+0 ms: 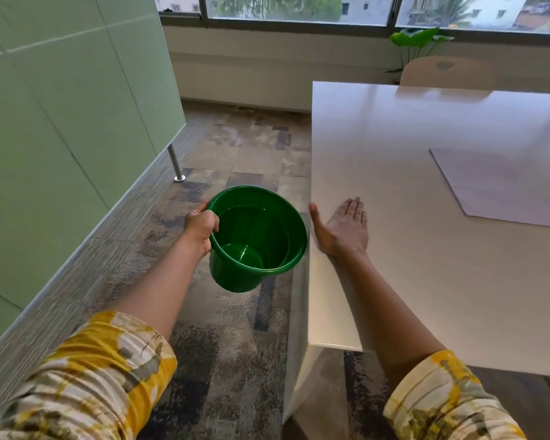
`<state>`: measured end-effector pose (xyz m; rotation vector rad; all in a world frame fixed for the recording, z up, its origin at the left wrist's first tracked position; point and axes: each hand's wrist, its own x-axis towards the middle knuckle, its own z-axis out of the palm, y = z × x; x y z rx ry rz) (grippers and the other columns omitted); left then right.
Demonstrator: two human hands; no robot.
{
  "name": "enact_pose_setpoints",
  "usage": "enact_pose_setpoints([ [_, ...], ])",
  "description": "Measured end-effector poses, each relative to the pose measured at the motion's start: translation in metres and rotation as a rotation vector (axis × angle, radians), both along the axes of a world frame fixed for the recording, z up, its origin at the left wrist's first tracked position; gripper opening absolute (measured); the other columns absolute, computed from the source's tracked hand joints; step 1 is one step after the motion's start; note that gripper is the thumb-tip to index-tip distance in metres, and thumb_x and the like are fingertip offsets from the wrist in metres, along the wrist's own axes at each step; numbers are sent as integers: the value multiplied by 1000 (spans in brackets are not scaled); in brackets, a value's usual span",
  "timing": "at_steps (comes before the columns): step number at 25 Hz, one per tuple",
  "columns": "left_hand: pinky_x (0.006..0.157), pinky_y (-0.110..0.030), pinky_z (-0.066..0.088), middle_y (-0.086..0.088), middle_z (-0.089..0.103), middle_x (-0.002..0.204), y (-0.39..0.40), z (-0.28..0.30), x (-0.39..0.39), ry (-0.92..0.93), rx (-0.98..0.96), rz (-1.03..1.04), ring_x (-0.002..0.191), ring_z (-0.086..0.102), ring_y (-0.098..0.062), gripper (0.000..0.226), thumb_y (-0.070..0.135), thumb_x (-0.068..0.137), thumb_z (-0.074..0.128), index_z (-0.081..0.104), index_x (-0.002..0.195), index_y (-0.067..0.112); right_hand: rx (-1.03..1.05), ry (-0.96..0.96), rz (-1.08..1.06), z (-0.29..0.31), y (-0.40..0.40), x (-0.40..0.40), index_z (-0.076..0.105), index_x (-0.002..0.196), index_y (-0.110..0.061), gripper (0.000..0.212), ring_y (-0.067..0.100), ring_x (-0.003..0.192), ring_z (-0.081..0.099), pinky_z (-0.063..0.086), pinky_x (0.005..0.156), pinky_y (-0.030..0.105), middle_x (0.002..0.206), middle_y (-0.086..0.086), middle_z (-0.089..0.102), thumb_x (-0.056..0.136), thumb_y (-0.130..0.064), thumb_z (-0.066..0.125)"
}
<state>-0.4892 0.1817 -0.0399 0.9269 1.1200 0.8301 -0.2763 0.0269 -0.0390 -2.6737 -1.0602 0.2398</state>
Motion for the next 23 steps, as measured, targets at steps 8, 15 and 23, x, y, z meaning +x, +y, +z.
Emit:
enact_pose_setpoints([
  [8, 60, -38, 55, -9, 65, 103, 8, -9, -2, -31, -34, -20, 102, 61, -34, 78, -23, 65, 28, 69, 117, 18, 40, 135, -84, 7, 41, -58, -11, 153, 4, 108, 29, 151, -12, -7, 123, 38, 162, 21, -14, 87, -80, 3],
  [15, 54, -36, 57, -14, 66, 112, 11, -11, -5, -67, -61, -30, 101, 64, -35, 87, -23, 64, 27, 63, 130, 19, 274, 402, 65, -5, 85, -124, 52, 130, 2, 68, 36, 117, 57, 49, 98, 42, 126, 20, 59, 102, -56, 32],
  [23, 66, -45, 60, -15, 66, 104, 11, -17, -8, -128, -51, -69, 102, 63, -38, 74, -23, 64, 26, 71, 99, 24, 87, 246, 180, -14, 83, -124, 53, 123, 0, 30, 39, 125, 46, 41, 103, 44, 125, 21, 54, 94, 0, 52],
])
